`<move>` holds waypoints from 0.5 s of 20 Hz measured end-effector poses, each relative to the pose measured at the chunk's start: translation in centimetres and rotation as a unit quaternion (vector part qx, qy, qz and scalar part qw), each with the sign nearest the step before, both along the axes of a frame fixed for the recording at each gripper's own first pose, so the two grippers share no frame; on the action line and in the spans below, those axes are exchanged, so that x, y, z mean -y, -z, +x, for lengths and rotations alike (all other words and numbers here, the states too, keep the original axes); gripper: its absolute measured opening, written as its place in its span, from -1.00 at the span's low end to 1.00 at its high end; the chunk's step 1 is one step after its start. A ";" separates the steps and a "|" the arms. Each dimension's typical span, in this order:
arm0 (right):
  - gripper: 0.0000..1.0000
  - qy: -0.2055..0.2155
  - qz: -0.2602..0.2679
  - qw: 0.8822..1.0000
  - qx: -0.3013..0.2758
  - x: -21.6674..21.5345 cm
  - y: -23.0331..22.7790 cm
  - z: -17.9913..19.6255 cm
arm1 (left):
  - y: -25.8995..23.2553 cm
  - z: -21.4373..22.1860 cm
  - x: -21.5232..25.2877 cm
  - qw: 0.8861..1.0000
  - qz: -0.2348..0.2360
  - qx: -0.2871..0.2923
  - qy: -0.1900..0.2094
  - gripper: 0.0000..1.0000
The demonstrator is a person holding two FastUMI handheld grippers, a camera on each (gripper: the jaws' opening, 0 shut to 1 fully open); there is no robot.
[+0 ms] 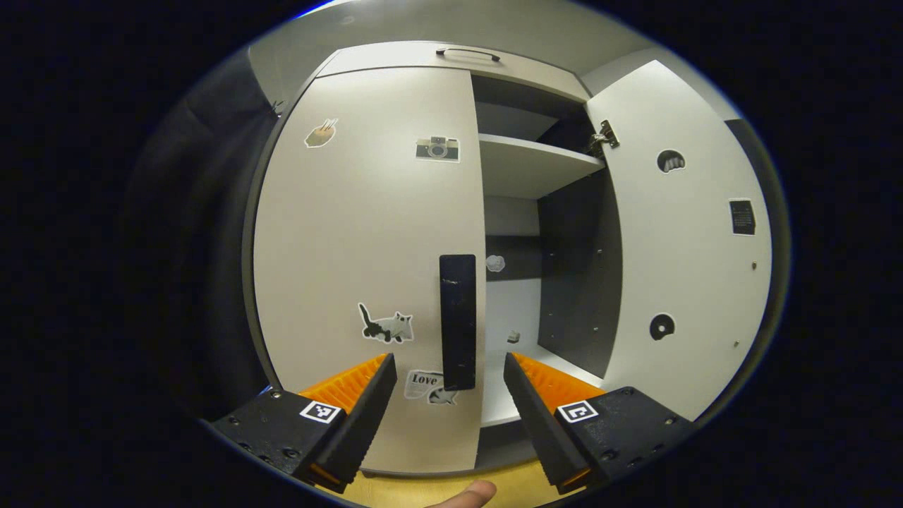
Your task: Open the right door of the double-door shoe cabinet with the right hand, and open the left door with the left hand.
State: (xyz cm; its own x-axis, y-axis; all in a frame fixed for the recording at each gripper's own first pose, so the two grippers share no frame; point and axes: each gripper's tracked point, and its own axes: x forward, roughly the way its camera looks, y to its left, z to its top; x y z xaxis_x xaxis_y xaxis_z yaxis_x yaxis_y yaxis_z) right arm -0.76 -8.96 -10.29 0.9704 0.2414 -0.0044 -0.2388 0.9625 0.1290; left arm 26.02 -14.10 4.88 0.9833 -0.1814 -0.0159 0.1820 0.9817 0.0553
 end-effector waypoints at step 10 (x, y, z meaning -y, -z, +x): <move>0.98 -0.007 -0.007 1.000 -0.006 -1.2 1.3 -1.4 | -1.1 5.0 1.8 0.999 -0.029 0.005 0.014 0.31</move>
State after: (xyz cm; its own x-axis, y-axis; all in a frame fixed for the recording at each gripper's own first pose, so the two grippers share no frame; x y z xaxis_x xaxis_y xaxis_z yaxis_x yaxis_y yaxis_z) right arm -2.21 -7.77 -11.62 0.9669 0.2545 -0.0193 -0.2505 0.9608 0.1184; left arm 31.02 -15.88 6.00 0.9780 -0.2085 0.0046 0.2085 0.9780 0.0000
